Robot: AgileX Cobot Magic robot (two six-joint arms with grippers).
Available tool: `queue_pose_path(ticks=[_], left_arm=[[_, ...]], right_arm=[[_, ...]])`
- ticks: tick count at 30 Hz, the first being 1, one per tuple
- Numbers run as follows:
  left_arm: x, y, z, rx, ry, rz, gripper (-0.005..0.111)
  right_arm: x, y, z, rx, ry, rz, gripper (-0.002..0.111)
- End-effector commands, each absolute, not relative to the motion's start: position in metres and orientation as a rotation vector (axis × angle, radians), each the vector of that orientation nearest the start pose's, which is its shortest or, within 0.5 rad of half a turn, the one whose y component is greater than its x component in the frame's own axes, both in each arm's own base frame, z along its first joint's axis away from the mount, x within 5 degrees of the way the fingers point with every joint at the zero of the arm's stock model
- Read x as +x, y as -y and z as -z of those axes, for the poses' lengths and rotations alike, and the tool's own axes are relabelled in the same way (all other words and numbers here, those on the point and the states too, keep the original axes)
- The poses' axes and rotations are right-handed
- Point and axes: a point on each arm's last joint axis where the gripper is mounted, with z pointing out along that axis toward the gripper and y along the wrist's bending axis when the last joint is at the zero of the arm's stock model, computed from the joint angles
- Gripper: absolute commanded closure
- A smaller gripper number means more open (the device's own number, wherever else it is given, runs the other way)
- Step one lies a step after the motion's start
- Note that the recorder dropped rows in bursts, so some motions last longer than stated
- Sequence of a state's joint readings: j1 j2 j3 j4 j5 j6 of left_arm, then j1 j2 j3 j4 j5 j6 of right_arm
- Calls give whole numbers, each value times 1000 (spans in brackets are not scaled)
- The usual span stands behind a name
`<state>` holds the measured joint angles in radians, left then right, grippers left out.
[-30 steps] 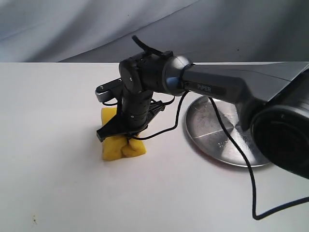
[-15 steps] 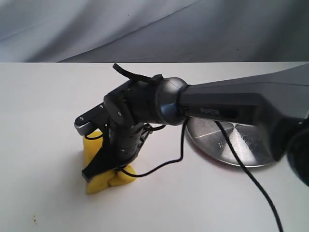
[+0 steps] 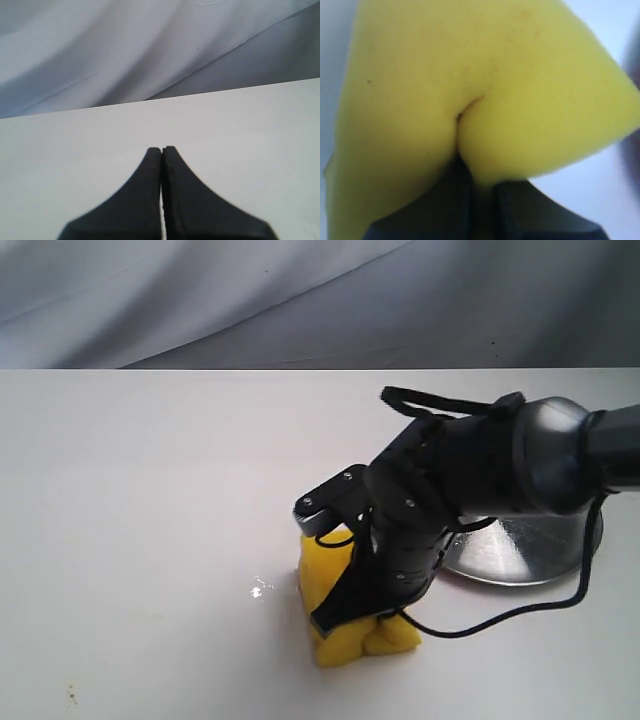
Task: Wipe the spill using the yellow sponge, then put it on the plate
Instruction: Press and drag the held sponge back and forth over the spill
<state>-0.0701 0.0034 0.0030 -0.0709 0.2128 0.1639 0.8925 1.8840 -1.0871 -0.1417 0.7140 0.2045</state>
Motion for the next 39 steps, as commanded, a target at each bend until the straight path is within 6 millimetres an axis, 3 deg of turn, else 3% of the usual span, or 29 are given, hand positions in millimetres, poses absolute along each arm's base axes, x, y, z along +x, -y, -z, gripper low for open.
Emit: queue_pose_path(ticks=[1,6,13,17,20,23,26,27,30,34,39], left_arm=[[56,5,-195,146,-1683,-4,107],[56,5,-195,146,-1683,-4,107],[56,5,-195,146,-1683,-4,107],[56,5,-195,146,-1683,-4,107],[56,5,-195,146,-1683,-4,107],[56,5,-195,146,-1683,-4,107],[56,5,-195,146,-1683,-4,107],[56,5,-195,146,-1683,-4,107],[56,5,-195,146,-1683,-4,107],[56,5,-195,146,-1683,-4,107],[56,5,-195,146,-1683,-4,107]], right_arm=[[246,-242,-136,-1056,-2764,74,108],[277,-250,-122,-1015,-2813,117,108],[321,-301,-114,-991,-2844,12,108],[330,-334,-117,-1007,-2864,-156,108],[321,-368,-128,-1084,-2802,-212,108],[287,-402,-137,-1256,-2708,-244,108],[249,-420,-137,-1439,-2684,-222,108],[235,-422,-136,-1489,-2703,-207,108],[219,-411,-141,-1518,-2709,-190,108],[202,-372,-151,-1492,-2685,-173,108],[190,-329,-148,-1418,-2708,-168,108]])
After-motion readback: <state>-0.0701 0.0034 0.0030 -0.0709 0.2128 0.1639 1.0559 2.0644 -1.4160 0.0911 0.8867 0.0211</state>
